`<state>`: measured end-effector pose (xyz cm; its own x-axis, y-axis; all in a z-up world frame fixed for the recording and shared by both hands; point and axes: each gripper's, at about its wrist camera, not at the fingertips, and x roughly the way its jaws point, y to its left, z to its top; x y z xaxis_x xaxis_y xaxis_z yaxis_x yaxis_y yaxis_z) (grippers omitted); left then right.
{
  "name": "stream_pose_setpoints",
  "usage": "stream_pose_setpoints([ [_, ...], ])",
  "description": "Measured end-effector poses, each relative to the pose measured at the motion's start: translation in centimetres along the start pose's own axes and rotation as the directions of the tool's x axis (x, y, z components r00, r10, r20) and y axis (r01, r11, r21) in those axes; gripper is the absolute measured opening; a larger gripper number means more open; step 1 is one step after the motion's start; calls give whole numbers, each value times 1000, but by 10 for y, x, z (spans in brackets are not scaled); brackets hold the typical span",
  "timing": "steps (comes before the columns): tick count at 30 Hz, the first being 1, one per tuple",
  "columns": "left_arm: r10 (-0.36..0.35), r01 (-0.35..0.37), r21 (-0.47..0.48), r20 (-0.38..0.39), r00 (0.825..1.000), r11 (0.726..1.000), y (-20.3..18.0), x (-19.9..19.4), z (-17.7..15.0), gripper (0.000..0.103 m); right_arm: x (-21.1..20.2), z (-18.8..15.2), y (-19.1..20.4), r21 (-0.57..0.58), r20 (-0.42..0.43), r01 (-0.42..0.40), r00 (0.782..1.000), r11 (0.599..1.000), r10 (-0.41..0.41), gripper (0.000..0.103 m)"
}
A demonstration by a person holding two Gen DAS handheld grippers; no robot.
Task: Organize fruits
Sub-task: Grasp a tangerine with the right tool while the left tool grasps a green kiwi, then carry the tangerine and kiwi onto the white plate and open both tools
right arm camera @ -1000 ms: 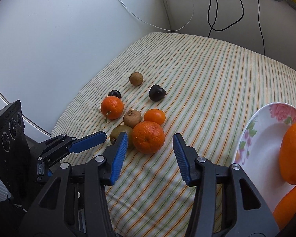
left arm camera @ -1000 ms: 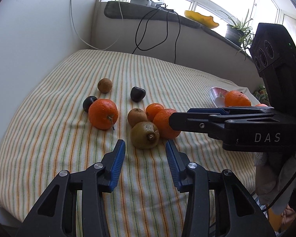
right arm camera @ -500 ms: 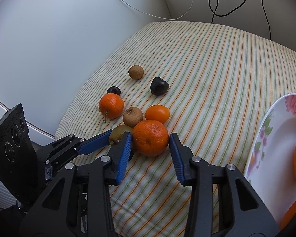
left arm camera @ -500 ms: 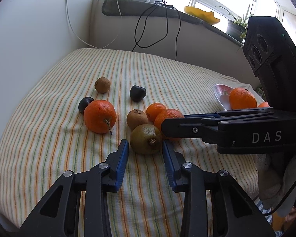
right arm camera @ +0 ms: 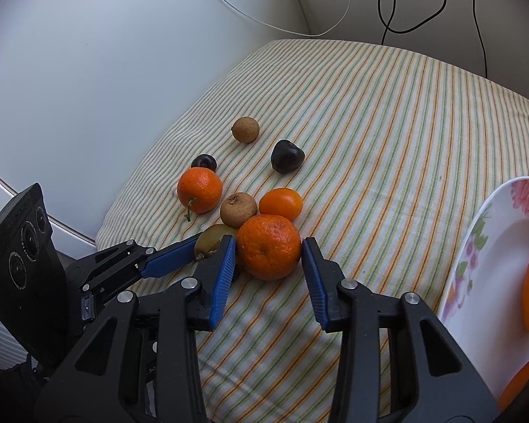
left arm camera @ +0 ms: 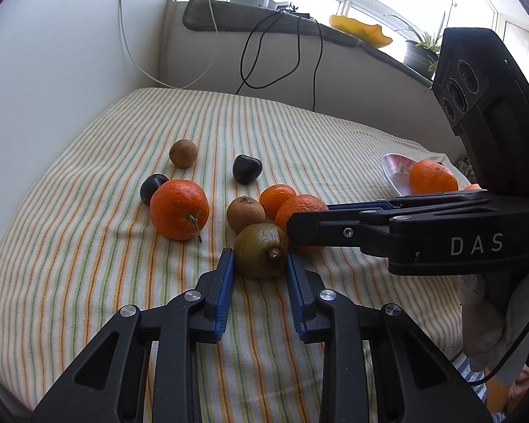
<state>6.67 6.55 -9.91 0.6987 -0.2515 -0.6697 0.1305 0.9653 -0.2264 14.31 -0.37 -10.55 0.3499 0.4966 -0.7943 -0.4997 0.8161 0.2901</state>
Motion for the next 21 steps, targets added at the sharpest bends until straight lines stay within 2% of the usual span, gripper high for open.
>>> stream_pose_setpoints([
  [12, -23, 23, -8, 14, 1000, 1000, -3, -9, 1, 27, -24, -6, -9, 6, 50, 2, 999, 1000, -2, 40],
  [21, -83, 82, 17, 37, 996, 996, -29, -16, 11, 27, -67, -11, -28, 10, 117, 64, 991, 998, -64, 40],
])
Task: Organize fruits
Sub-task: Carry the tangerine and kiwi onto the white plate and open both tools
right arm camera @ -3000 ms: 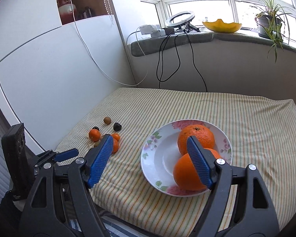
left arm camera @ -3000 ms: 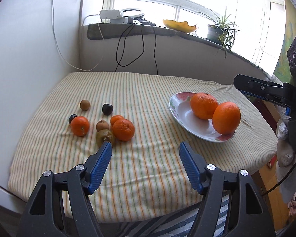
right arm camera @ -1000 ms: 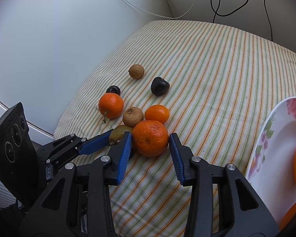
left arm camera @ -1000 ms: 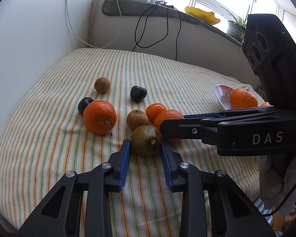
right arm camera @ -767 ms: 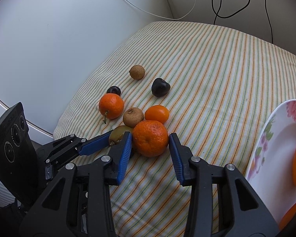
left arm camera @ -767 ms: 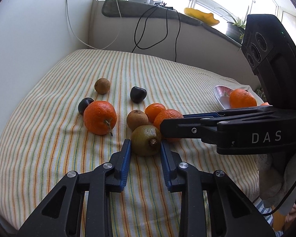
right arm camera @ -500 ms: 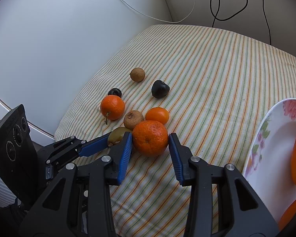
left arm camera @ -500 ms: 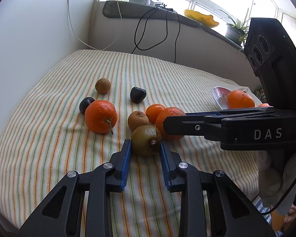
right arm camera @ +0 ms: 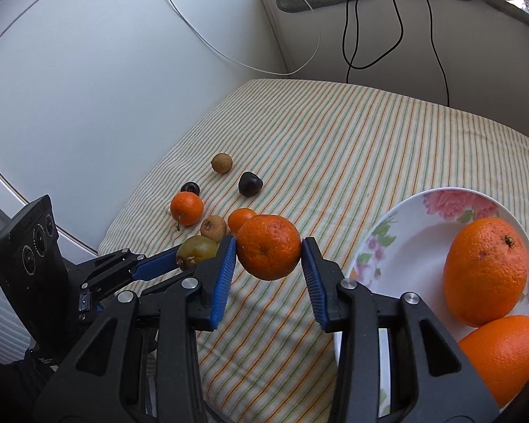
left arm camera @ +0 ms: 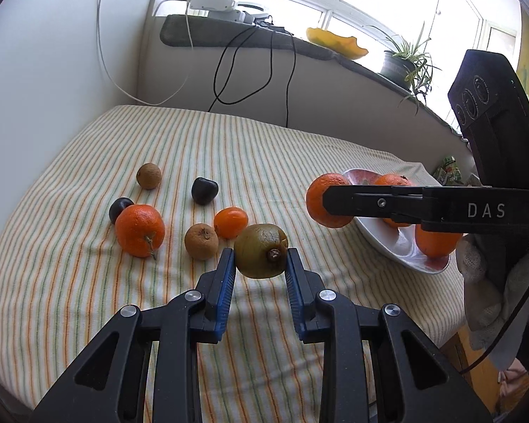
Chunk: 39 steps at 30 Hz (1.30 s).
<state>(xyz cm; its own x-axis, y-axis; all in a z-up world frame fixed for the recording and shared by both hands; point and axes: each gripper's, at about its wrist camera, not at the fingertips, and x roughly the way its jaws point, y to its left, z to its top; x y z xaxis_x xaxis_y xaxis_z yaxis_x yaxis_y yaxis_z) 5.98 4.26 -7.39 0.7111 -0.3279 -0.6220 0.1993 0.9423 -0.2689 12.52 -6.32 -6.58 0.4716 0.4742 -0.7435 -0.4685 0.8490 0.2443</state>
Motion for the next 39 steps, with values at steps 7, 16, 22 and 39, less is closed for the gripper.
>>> stream_pose_setpoints([
  [7, -54, 54, 41, -1, 999, 998, -28, 9, 9, 27, -24, 2, -26, 5, 21, 76, 997, 997, -76, 40],
  [16, -101, 102, 74, -6, 995, 992, -59, 23, 18, 27, -34, 5, -52, -2, 15, 149, 989, 989, -149, 40],
  [22, -135, 136, 98, -16, 991, 986, -80, 31, 22, 27, -36, 8, -59, -18, 12, 171, 985, 985, -171, 40],
  [39, -161, 166, 117, -50, 986, 979, -104, 45, 24, 27, -36, 11, -68, -14, 7, 185, 983, 983, -185, 40],
])
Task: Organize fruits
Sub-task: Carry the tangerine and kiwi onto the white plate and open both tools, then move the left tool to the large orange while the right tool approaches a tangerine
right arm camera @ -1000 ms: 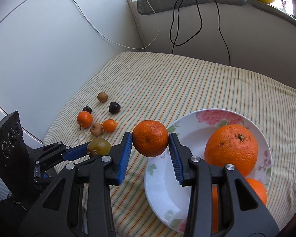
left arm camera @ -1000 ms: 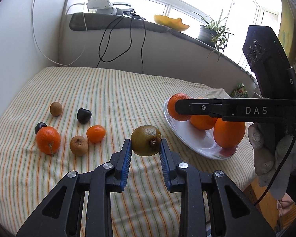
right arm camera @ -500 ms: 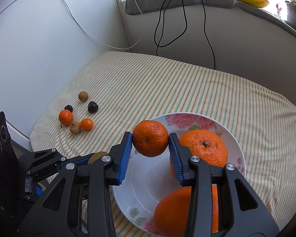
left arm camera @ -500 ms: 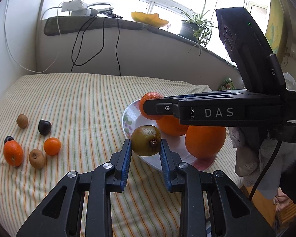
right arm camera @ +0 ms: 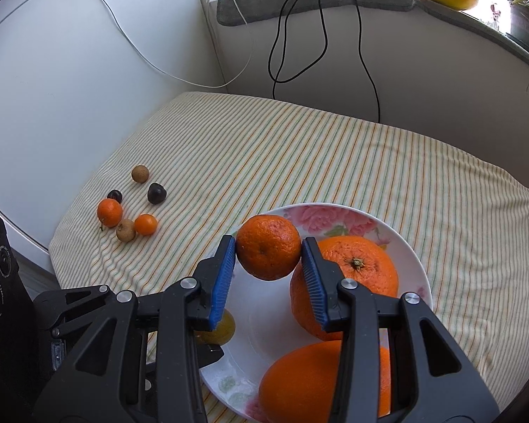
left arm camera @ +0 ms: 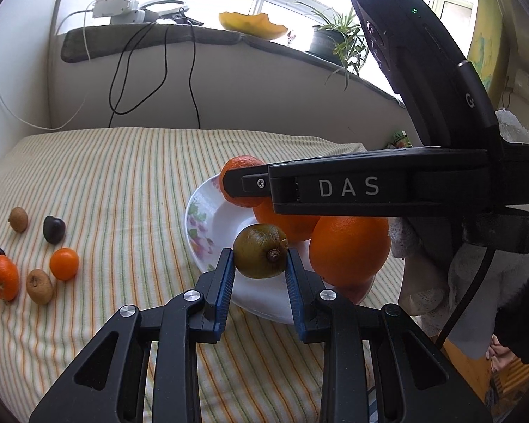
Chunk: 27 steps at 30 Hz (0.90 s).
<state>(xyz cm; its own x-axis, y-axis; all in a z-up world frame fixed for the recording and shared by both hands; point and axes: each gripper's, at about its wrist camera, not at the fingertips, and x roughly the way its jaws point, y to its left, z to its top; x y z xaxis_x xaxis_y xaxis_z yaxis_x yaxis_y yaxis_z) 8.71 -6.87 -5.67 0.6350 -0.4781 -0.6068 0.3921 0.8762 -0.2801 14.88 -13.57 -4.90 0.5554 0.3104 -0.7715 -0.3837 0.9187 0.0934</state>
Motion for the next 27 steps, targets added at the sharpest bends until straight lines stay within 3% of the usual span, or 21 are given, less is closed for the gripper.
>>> stream_pose_setpoints([
  [3, 0, 0, 3, -5, 1000, 1000, -1, 1, 0, 29, -1, 0, -1, 7, 0, -4, 1000, 1000, 4, 41],
  [6, 8, -8, 4, -7, 1000, 1000, -2, 1, -1, 49, -2, 1, -1, 8, 3, -3, 1000, 1000, 3, 44],
  [7, 10, -10, 1, -3, 1000, 1000, -1, 0, -1, 53, -3, 1, -1, 9, 8, -4, 1000, 1000, 4, 50],
  [8, 8, -8, -2, -3, 1000, 1000, -1, 0, -2, 53, -4, 2, -1, 11, 15, 2, 1000, 1000, -2, 58],
  [10, 12, -12, 3, -1, 1000, 1000, -1, -1, -1, 53, -7, 3, -2, 16, 29, 9, 1000, 1000, -10, 62],
  [27, 37, -37, -5, 13, 999, 999, 5, -14, -4, 53, -19, 5, -1, 35, 57, 5, 998, 999, -7, 62],
])
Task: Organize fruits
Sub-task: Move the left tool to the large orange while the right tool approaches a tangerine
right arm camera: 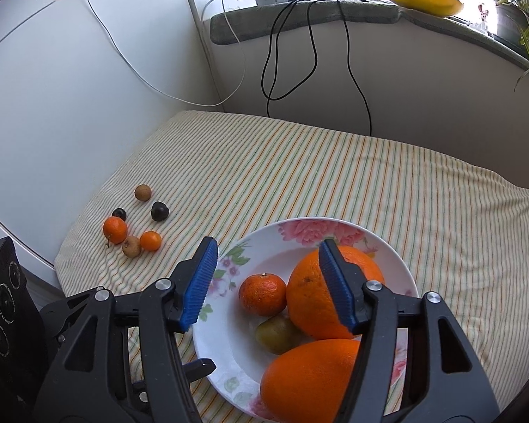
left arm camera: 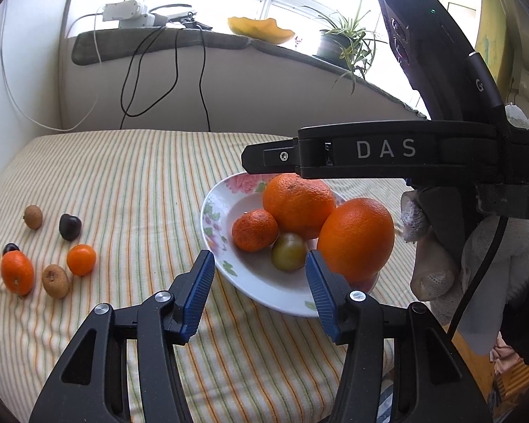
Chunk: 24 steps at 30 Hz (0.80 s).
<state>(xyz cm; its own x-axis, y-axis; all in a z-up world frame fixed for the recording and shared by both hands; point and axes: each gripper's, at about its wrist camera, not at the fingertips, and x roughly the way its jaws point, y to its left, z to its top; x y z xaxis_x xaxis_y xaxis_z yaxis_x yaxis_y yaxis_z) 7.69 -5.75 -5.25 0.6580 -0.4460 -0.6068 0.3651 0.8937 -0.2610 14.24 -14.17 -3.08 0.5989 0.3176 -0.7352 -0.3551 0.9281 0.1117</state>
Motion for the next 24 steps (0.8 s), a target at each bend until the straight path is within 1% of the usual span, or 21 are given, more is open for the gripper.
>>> stream_pose_setpoints([
  [6, 41, -41, -14, 20, 999, 999, 14, -15, -1, 53, -1, 4, 13, -16, 10, -16, 1000, 1000, 16, 63],
  [12, 97, -95, -47, 35, 995, 994, 38, -30, -3, 53, 3, 8, 32, -40, 7, -38, 999, 998, 38, 63],
  [17, 156, -151, -85, 45, 987, 985, 65, -48, -11, 53, 10, 9, 49, -71, -5, -61, 998, 996, 61, 63],
  [24, 231, -222, -149, 44, 972, 963, 105, -65, -20, 53, 26, 11, 73, -90, -30, -109, 994, 990, 107, 62],
])
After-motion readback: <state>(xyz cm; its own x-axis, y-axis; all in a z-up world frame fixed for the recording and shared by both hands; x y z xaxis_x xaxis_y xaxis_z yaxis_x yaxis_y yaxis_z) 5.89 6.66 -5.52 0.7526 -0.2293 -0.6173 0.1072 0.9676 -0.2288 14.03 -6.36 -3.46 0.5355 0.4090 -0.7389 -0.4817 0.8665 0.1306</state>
